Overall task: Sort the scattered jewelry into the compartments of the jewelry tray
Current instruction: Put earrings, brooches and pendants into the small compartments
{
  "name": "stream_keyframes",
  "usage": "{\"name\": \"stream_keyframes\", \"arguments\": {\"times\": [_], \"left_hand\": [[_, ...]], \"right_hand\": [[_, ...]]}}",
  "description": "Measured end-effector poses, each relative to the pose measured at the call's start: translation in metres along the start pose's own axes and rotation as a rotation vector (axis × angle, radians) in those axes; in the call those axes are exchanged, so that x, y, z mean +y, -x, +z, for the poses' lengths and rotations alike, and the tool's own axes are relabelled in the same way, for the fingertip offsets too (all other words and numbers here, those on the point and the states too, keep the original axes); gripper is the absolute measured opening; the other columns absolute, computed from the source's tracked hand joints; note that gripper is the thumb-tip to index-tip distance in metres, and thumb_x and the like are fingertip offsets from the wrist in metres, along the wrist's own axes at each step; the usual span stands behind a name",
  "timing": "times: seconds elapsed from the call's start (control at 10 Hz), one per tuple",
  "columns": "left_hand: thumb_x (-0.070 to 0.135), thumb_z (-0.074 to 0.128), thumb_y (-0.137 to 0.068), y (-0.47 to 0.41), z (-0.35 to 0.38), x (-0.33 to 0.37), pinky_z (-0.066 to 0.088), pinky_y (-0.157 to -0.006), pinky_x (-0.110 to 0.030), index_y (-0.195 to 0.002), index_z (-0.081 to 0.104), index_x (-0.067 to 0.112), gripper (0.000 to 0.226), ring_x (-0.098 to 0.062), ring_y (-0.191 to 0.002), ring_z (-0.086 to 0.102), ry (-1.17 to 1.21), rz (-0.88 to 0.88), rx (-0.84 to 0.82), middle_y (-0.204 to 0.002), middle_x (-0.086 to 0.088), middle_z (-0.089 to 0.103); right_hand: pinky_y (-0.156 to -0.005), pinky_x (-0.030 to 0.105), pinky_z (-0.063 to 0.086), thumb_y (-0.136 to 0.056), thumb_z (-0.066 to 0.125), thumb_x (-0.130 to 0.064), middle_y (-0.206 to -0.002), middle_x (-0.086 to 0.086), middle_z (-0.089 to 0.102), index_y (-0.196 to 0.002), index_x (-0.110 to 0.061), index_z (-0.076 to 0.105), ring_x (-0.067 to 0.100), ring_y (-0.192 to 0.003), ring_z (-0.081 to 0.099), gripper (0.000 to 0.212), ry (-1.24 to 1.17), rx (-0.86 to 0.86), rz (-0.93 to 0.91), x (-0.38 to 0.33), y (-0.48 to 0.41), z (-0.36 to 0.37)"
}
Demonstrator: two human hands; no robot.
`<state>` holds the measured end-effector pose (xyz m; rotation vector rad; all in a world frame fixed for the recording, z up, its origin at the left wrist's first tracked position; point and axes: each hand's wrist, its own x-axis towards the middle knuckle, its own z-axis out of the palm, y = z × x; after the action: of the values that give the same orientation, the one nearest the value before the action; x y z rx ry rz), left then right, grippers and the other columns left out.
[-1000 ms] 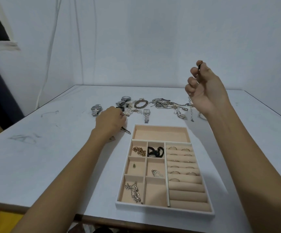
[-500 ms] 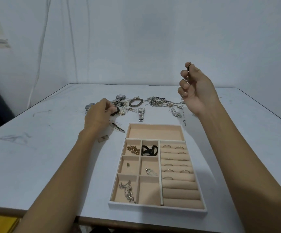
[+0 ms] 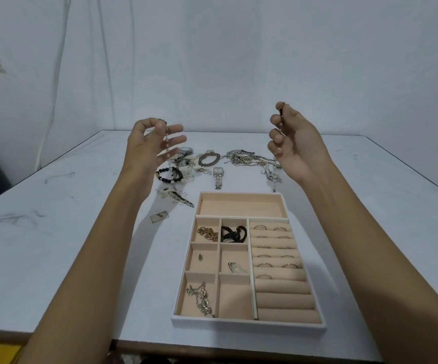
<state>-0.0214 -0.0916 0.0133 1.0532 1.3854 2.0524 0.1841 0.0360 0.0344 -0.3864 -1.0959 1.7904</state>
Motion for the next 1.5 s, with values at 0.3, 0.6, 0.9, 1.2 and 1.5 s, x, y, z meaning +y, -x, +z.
{"name": "stream_keyframes", "arguments": {"times": [0.3,0.6,0.9,1.2,1.5], "left_hand": [[0.022,0.050,-0.098,0.006,0.001,0.017,0.055,-0.079,-0.031,-0.089,0.052,0.018,0.010,-0.010,-0.068,0.056,0.232,-0.054,-0.121,-0.080,0.005,0.061],[0.023,0.045,-0.098,0.020,0.010,0.030,0.044,-0.069,-0.023,-0.087,0.049,0.021,0.012,-0.007,-0.063,0.046,0.201,-0.084,-0.455,-0.076,0.008,0.055],[0.018,0.041,-0.093,0.041,0.011,0.030,0.049,-0.070,-0.026,-0.100,0.069,0.024,0.029,-0.006,-0.061,0.052,0.227,-0.074,-0.724,-0.073,0.007,0.060],[0.028,0.057,-0.090,0.043,0.007,0.027,0.050,-0.076,-0.026,-0.093,0.065,0.024,0.009,-0.005,-0.064,0.055,0.324,-0.100,-0.941,-0.073,0.010,0.062],[0.028,0.055,-0.093,0.053,0.004,0.028,0.045,-0.081,-0.034,-0.095,0.064,0.024,0.010,-0.010,-0.071,0.060,0.209,-0.130,-1.059,-0.075,0.008,0.066]], "right_hand": [[-0.040,0.019,0.024,-0.100,0.045,-0.023,-0.066,-0.009,0.054,-0.089,-0.021,0.056,0.006,-0.042,0.040,0.016,0.003,-0.027,0.004,-0.004,0.003,0.005],[-0.044,0.020,0.021,-0.098,0.047,-0.022,-0.068,-0.007,0.053,-0.091,-0.019,0.056,0.008,-0.045,0.038,0.011,0.010,-0.161,0.015,-0.014,0.018,0.023],[-0.049,0.023,0.018,-0.096,0.048,-0.021,-0.070,-0.005,0.051,-0.093,-0.017,0.057,0.009,-0.046,0.036,0.010,0.060,-0.235,0.061,-0.010,0.028,0.035],[-0.050,0.024,0.017,-0.097,0.048,-0.021,-0.067,-0.006,0.052,-0.092,-0.018,0.057,0.008,-0.044,0.037,0.012,0.085,-0.247,0.082,-0.006,0.036,0.040],[-0.050,0.024,0.017,-0.096,0.048,-0.020,-0.066,-0.005,0.051,-0.091,-0.017,0.058,0.009,-0.044,0.036,0.012,0.083,-0.262,0.092,-0.005,0.039,0.044]]}}
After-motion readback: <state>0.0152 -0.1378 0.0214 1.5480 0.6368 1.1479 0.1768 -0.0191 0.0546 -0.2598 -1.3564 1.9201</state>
